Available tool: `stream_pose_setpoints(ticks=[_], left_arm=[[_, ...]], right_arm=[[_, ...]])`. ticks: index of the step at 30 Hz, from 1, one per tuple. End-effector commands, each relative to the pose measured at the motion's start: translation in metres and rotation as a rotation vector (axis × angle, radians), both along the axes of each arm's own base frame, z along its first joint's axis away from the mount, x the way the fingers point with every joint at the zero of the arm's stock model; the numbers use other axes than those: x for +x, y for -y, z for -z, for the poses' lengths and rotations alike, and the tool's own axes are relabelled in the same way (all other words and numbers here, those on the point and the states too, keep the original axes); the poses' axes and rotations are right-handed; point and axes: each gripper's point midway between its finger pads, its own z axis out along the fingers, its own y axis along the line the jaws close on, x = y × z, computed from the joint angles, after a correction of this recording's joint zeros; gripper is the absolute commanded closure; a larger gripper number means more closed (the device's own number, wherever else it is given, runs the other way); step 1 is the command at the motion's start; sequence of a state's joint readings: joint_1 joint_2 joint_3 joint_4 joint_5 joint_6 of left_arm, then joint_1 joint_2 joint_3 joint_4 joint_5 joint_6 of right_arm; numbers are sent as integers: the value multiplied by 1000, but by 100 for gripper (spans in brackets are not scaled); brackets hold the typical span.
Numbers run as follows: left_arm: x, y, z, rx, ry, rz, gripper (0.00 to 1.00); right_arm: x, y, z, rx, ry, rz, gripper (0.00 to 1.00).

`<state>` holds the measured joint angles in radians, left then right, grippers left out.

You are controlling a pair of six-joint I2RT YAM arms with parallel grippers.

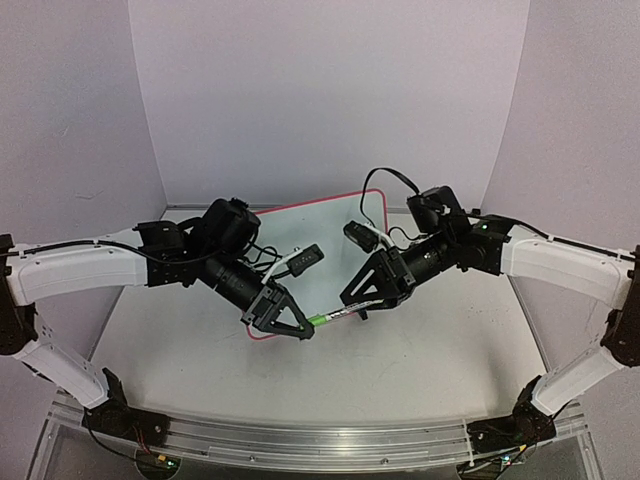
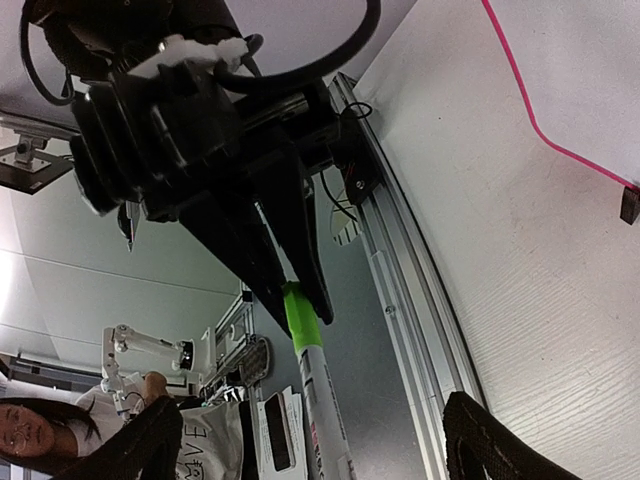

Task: Write a sentence on the whiteboard
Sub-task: Open the pen cap from the whiteboard marker.

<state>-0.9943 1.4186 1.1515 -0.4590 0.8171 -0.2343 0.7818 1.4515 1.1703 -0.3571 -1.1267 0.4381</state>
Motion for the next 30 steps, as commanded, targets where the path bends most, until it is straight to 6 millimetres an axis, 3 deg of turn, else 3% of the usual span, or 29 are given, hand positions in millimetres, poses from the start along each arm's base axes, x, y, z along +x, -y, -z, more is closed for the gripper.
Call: stream_pose_setpoints(ticks=[1,16,24,30], left_arm=[[19,4,-15,-29,45,-71,100],[23,15,-3,-13,26,-46,100],[20,18,-4,-22,11,-22,100],[20,19,-2,-21,6,-13,100]], right_arm=[[-3,-2,-2,19,12,-22,16],[-10,-3,-3,19,4,-35,31],[-9,-5,1,11,4,-34,35],[-7,-6,5,2,4,-31,45]])
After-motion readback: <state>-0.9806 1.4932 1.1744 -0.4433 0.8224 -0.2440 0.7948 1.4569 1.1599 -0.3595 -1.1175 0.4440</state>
